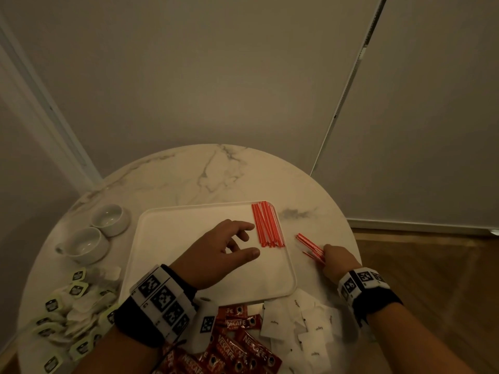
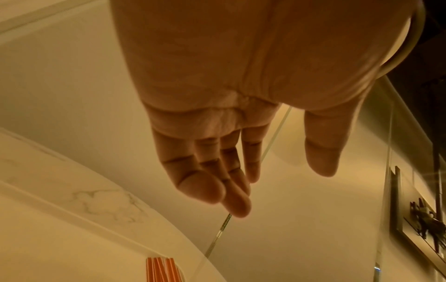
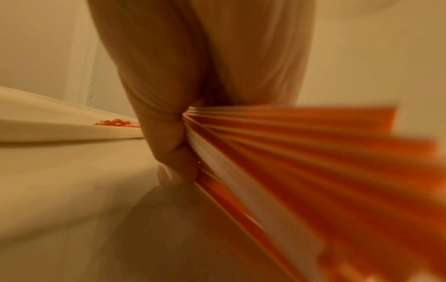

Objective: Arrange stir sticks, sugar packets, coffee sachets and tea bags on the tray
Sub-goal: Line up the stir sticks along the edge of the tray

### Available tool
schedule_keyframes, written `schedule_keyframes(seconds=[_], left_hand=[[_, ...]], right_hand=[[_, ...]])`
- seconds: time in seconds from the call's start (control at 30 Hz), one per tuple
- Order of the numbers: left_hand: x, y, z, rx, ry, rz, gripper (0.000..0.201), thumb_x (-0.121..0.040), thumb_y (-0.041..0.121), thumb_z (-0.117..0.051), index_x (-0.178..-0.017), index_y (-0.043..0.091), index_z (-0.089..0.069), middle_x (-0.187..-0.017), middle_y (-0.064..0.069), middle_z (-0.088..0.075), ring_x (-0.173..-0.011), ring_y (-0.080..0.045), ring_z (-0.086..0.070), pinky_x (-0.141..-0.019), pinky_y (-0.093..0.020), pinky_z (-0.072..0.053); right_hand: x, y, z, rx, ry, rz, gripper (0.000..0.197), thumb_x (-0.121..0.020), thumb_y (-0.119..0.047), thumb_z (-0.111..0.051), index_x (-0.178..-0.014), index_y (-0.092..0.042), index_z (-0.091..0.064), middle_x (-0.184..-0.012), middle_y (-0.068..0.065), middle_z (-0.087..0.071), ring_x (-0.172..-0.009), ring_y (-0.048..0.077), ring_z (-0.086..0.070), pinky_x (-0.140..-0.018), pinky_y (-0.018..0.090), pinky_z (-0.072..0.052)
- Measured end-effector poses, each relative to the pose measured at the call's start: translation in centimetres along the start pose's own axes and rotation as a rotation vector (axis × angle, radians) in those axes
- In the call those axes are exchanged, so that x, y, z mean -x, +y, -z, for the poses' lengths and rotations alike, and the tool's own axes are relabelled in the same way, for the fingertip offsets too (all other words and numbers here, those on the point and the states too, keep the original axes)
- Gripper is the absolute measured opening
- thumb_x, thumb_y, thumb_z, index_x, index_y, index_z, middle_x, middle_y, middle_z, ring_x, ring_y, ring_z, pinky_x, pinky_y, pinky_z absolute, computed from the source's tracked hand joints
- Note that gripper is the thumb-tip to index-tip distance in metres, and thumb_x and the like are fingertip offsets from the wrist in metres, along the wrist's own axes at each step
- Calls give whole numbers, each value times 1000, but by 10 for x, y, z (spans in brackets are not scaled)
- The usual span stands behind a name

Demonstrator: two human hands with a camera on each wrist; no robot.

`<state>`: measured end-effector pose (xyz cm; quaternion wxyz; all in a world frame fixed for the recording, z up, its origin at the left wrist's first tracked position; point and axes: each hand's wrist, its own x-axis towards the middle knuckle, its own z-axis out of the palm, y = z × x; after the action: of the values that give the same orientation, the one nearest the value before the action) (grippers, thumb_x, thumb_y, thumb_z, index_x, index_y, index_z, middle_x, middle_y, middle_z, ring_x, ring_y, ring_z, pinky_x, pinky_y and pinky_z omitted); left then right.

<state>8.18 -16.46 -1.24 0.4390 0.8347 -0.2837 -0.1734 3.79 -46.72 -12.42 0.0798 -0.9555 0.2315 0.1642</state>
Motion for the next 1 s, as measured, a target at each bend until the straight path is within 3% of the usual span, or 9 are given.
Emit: schedule_keyframes(seconds=[0.2, 0.5, 0.6, 0.67, 0.73, 0.8, 0.9, 0.97, 1.0], left_hand=[[-6, -6, -10, 8, -18, 26, 41, -87, 41, -62, -126, 39, -48, -111, 16, -52, -90, 1, -55, -69, -9, -41], [-12, -20, -26, 7, -70, 91, 42, -88, 42, -60, -128, 33, -49, -112, 13, -52, -95, -4, -55, -74, -12, -42], [-18, -23, -32, 47, -59, 107, 43, -87, 40, -63, -127, 31, -49, -113, 10, -54, -99, -3, -54, -81, -13, -43], [-23, -23, -38, 104, -33, 121, 52, -85, 39, -66, -132, 30, -45, -120, 11, -53, -107, -3, -52, -88, -18, -42], [-27, -20, -44, 201, -16, 122, 61, -84, 34, -68, -137, 35, -36, -129, 15, -46, -119, -1, -44, -95, -22, -37], [-32, -18, -51, 323, -8, 91, 62, -87, 27, -66, -132, 47, -28, -133, 21, -38, -125, 4, -32, -101, -23, -30], [-41, -24, -59, 480, 33, 81, 74, -84, 20, -66, -143, 37, -25, -145, 14, -37, -133, -2, -32, -108, -28, -29], [-45, -31, -63, 536, 69, 121, 79, -78, 17, -64, -146, 30, -25, -141, 6, -44, -128, -9, -43, -104, -29, -40], [-47, -34, -64, 542, 80, 140, 78, -80, 12, -62, -147, 27, -24, -137, 6, -46, -124, -9, -46, -99, -23, -43]], right_hand=[[4, -2, 1, -7, -27, 18, 22, -93, -20, -52, -114, -13, -49, -112, 7, -60, -103, 22, -59, -89, 29, -45], [11, -11, 8, 56, -66, 78, 16, -92, -22, -52, -104, -15, -59, -108, 8, -63, -100, 25, -60, -84, 29, -45], [18, -23, 28, -179, -17, 113, 5, -90, -22, -55, -90, -19, -52, -90, 4, -60, -93, 26, -61, -73, 26, -39], [30, -44, 42, -533, 25, 196, 7, -91, -16, -54, -90, -22, -52, -82, 0, -60, -77, 18, -63, -68, 28, -43], [45, -74, 52, -905, 10, 311, 18, -94, -14, -51, -100, -31, -53, -84, 5, -62, -58, 9, -58, -57, 29, -47], [53, -104, 50, -1121, 3, 405, 27, -96, -17, -52, -118, -32, -50, -92, 18, -62, -60, 22, -56, -56, 42, -51], [55, -133, 34, -1201, 28, 467, 33, -95, -18, -55, -127, -25, -52, -88, 17, -59, -71, 40, -55, -73, 61, -49], [56, -140, 22, -1153, 40, 470, 13, -96, -15, -52, -106, -19, -60, -80, 16, -58, -67, 32, -55, -66, 57, -50], [56, -142, 17, -1130, 41, 464, 11, -97, -12, -50, -97, -19, -59, -75, 13, -56, -64, 28, -53, -61, 51, -49]])
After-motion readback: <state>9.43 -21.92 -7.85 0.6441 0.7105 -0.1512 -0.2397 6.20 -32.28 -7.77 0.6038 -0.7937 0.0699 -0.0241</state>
